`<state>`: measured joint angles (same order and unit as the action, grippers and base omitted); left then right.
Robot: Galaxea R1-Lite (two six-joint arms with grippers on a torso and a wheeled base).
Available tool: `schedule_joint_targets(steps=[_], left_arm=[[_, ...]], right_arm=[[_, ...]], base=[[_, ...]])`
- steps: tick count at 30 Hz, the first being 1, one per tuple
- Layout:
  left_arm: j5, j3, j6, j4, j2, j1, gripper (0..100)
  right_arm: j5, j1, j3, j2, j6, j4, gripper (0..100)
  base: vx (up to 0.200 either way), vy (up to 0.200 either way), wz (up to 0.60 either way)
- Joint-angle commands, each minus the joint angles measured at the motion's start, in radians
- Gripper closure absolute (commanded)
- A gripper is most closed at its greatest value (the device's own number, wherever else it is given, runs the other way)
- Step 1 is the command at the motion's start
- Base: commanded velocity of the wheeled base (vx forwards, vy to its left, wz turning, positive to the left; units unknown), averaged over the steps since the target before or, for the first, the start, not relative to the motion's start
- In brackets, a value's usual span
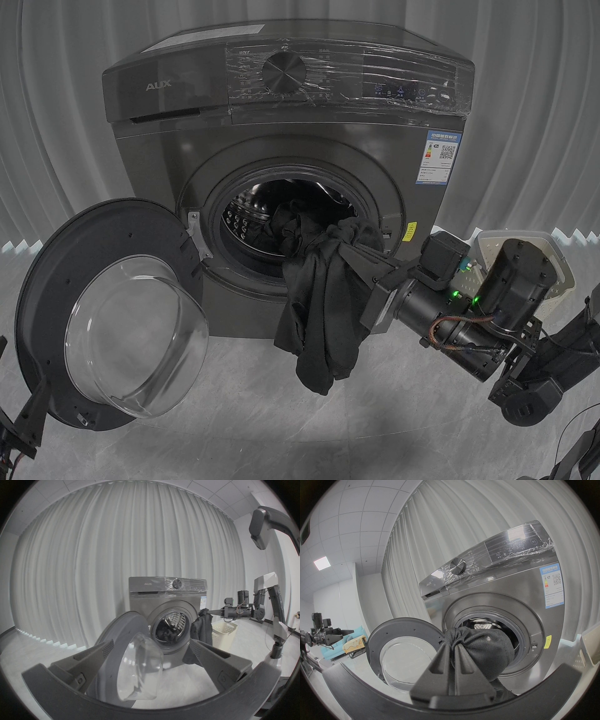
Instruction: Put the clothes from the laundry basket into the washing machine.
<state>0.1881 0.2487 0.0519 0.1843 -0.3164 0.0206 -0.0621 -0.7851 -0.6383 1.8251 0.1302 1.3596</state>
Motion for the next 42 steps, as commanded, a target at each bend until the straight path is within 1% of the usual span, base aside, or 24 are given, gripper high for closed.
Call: schedule_joint_targets(steps=[1, 3, 5, 6, 9, 10, 11, 13, 16, 17, 20, 23, 25, 26, 27, 28, 29, 30, 31, 42], left_arm=[[0.120, 0.075, 0.029, 0.224, -0.521, 0.159, 0], [0.114, 0.075, 0.014, 0.277, -0.599, 0.214, 0], [0.102, 0.073, -0.007, 0.343, -0.698, 0.252, 0], [0.096, 0.073, -0.012, 0.376, -0.739, 0.269, 0], [0.071, 0.072, -0.018, 0.501, -0.871, 0.329, 0], [0.067, 0.072, -0.020, 0.514, -0.883, 0.334, 0], [0.031, 0.078, -0.034, 0.600, -0.968, 0.374, 0], [0.001, 0.081, -0.041, 0.663, -1.037, 0.403, 0], [-0.021, 0.090, -0.040, 0.739, -1.129, 0.438, 0], [-0.027, 0.098, -0.043, 0.776, -1.167, 0.464, 0], [-0.036, 0.126, -0.049, 0.804, -1.230, 0.502, 0], [-0.042, 0.149, -0.055, 0.804, -1.267, 0.510, 0], [-0.044, 0.195, -0.064, 0.802, -1.323, 0.516, 0], [-0.044, 0.207, -0.072, 0.801, -1.339, 0.521, 0], [-0.044, 0.218, -0.087, 0.801, -1.354, 0.527, 0], [-0.044, 0.218, -0.087, 0.801, -1.354, 0.527, 0], [-0.044, 0.241, -0.121, 0.799, -1.389, 0.541, 0], [-0.044, 0.242, -0.122, 0.799, -1.392, 0.542, 0], [-0.044, 0.257, -0.136, 0.807, -1.434, 0.555, 0], [-0.041, 0.333, -0.139, 0.808, -1.575, 0.555, 0]], right_arm=[[0.004, 0.024, -0.162, 0.100, -0.001, -0.056, 100], [0.004, 0.037, -0.190, 0.118, 0.000, -0.073, 100], [0.004, 0.041, -0.225, 0.141, 0.000, -0.077, 100], [0.002, 0.043, -0.236, 0.151, 0.000, -0.079, 100], [0.001, 0.049, -0.271, 0.178, 0.000, -0.080, 100], [-0.001, 0.049, -0.274, 0.181, 0.000, -0.080, 100], [-0.001, 0.052, -0.287, 0.198, 0.002, -0.079, 100], [-0.002, 0.056, -0.294, 0.212, 0.002, -0.079, 100], [-0.005, 0.056, -0.317, 0.232, 0.002, -0.079, 100], [-0.013, 0.058, -0.330, 0.243, 0.002, -0.080, 100], [-0.024, 0.067, -0.357, 0.266, 0.002, -0.085, 100], [-0.025, 0.069, -0.371, 0.275, 0.003, -0.099, 100], [-0.024, 0.075, -0.386, 0.278, 0.003, -0.105, 100], [-0.024, 0.075, -0.394, 0.278, 0.003, -0.106, 100], [-0.024, 0.075, -0.402, 0.278, 0.003, -0.108, 100], [-0.024, 0.075, -0.402, 0.278, 0.003, -0.108, 100], [-0.025, 0.075, -0.417, 0.280, 0.003, -0.117, 100], [-0.025, 0.075, -0.419, 0.281, 0.003, -0.117, 100], [-0.025, 0.075, -0.423, 0.287, 0.003, -0.119, 100], [-0.025, 0.075, -0.425, 0.307, 0.006, -0.111, 100]], base=[[0.000, 0.000, 0.00], [0.000, 0.000, 0.00], [0.000, 0.000, 0.00], [0.000, 0.000, 0.00], [0.000, 0.000, 0.00], [0.000, 0.000, 0.00], [0.000, 0.000, 0.00], [0.000, 0.000, 0.00], [0.000, 0.000, 0.00], [0.000, 0.000, 0.00], [0.000, 0.000, 0.00], [0.000, 0.000, 0.00], [0.000, 0.000, 0.00], [0.000, 0.000, 0.00], [0.000, 0.000, 0.00], [0.000, 0.000, 0.00], [0.000, 0.000, 0.00], [0.000, 0.000, 0.00], [0.000, 0.000, 0.00], [0.000, 0.000, 0.00]])
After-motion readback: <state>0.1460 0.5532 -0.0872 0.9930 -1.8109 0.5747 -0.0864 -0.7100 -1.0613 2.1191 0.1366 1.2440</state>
